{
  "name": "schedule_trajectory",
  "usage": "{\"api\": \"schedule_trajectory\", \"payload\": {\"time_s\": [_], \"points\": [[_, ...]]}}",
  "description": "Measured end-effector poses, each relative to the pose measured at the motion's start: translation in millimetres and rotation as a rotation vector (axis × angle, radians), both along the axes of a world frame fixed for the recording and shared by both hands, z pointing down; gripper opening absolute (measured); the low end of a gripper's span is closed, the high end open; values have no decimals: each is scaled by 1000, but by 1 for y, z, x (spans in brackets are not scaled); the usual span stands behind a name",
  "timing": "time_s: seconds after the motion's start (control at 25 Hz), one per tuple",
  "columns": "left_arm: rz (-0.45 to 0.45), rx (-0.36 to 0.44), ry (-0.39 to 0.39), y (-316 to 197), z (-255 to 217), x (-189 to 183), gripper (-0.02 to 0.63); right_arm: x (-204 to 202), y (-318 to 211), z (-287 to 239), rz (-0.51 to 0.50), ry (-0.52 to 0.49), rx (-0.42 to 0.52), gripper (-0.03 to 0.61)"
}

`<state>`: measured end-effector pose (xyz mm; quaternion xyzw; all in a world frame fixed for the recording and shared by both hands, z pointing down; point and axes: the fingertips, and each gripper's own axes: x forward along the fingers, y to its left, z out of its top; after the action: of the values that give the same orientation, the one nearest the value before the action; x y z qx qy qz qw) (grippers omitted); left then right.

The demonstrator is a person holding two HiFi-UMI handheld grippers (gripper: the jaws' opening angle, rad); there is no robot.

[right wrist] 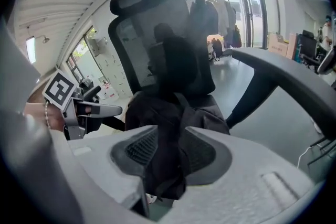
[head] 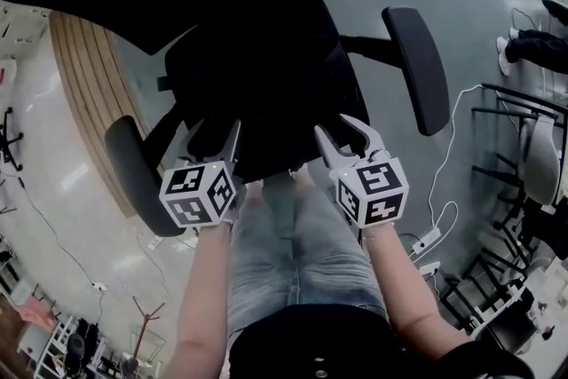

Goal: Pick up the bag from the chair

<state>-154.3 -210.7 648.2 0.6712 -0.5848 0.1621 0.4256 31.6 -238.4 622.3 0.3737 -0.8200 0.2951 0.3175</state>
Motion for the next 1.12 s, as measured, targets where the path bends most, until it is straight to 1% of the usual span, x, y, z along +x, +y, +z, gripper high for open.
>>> {"api": "schedule_trajectory", "payload": {"time_s": [0.04, 0.12, 0.24, 0.32, 0.44, 0.52, 0.68, 0.84, 0.88, 1.0, 1.12], "points": [[-10, -8, -3, -1, 6, -2, 245, 2, -2, 8, 9, 25, 3, 166], [-30, -20, -15, -4, 17, -6, 272, 7, -5, 25, 31, 73, 8, 229], [-54, -31, -25, -8, 32, -10, 281, 13, -9, 49, 67, 139, 16, 293], [-55, -37, -30, -10, 44, -13, 288, 15, -11, 63, 84, 175, 20, 327], [-48, -41, -25, -15, 60, -17, 294, 16, -11, 88, 105, 201, -9, 365], [-41, -35, -19, -19, 66, -19, 309, 16, -12, 103, 112, 226, -18, 404], [-34, -13, -28, -23, 68, -22, 326, 24, -22, 119, 115, 299, 22, 425], [2, 11, -76, -28, 69, -23, 334, 15, -25, 132, 96, 339, 28, 439], [11, 14, -77, -30, 71, -22, 334, 16, -26, 137, 102, 356, 33, 439], [35, 15, -45, -36, 80, -13, 334, 24, -33, 146, 139, 384, 54, 439], [63, 14, -32, -43, 87, -5, 334, 25, -36, 150, 140, 386, 56, 439]]}}
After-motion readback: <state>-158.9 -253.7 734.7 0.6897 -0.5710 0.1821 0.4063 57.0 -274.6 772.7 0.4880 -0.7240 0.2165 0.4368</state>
